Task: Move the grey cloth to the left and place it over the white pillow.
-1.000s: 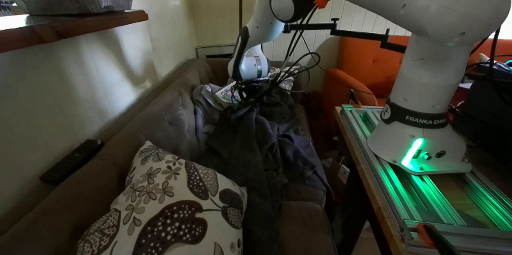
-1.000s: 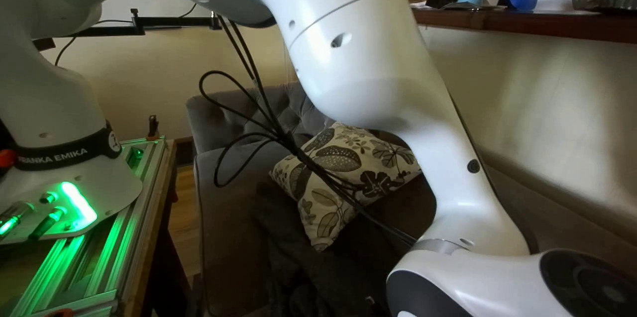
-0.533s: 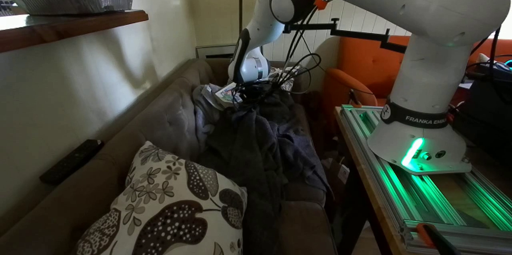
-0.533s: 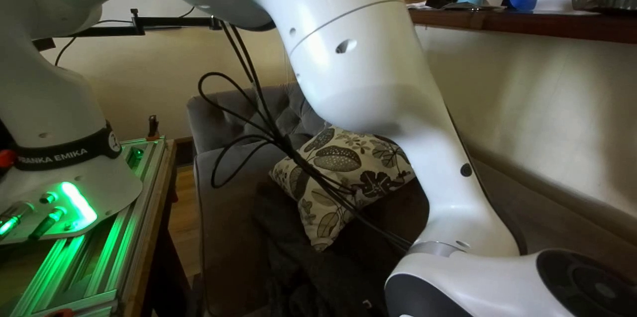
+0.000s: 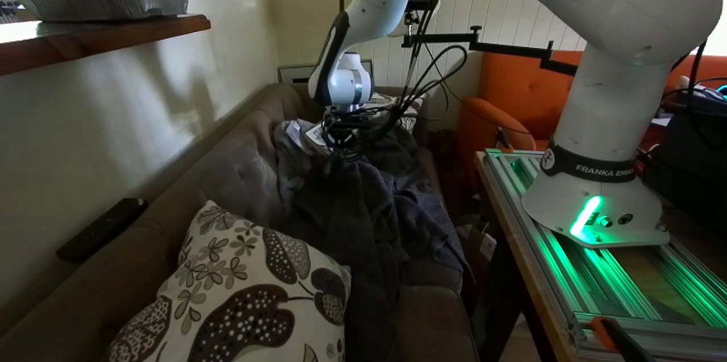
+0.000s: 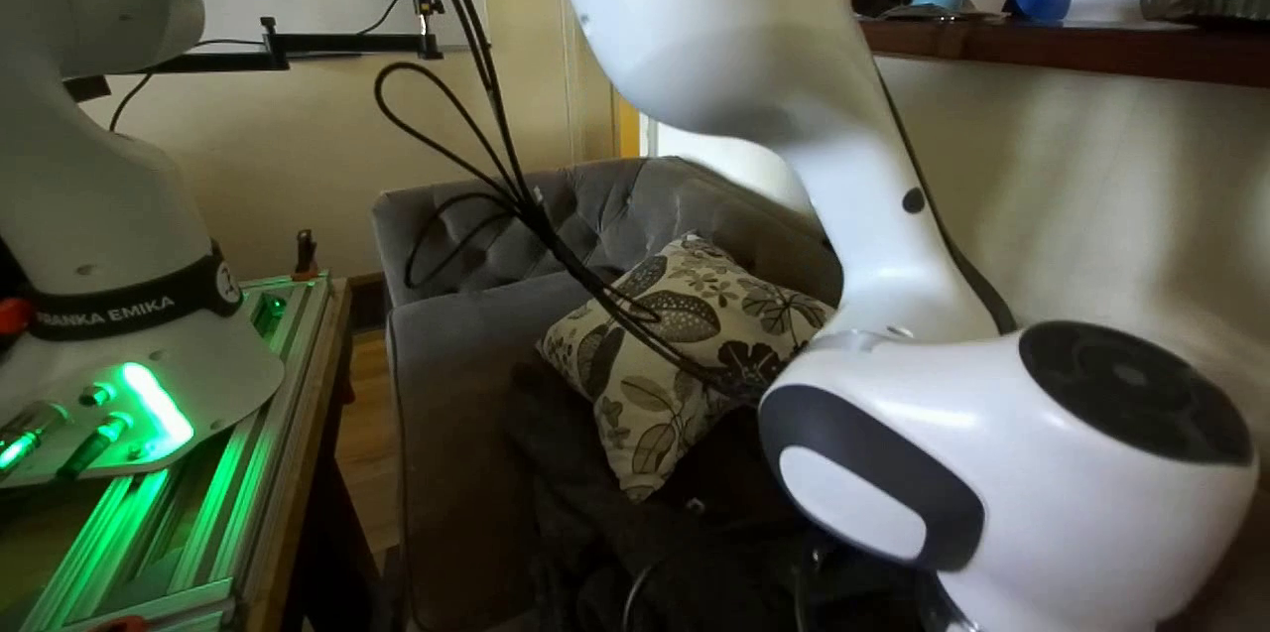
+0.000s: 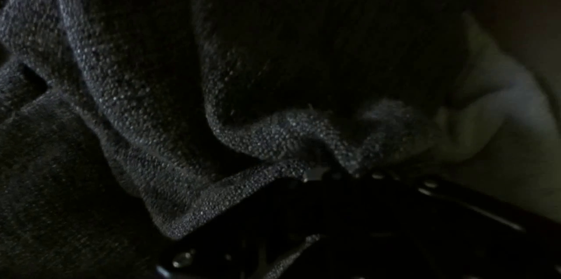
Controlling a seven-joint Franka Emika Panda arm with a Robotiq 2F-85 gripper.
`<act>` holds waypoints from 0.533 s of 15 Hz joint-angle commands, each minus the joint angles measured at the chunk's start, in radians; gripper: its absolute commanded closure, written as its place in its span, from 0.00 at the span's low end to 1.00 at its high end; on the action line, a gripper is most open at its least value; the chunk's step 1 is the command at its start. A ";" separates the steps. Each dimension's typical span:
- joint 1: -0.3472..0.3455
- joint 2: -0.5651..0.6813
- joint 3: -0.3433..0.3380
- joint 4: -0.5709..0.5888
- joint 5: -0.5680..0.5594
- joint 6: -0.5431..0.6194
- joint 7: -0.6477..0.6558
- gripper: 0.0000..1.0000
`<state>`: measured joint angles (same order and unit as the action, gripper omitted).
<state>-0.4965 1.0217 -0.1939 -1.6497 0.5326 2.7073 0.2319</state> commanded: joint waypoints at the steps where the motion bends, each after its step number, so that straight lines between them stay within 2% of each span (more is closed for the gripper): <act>1: -0.009 -0.212 0.105 -0.237 -0.021 0.016 -0.160 0.99; 4: 0.015 -0.340 0.166 -0.377 -0.025 0.000 -0.257 0.99; 8: 0.090 -0.494 0.221 -0.542 -0.040 -0.011 -0.336 0.99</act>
<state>-0.4481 0.6775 -0.0029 -2.0269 0.5282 2.7046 -0.0560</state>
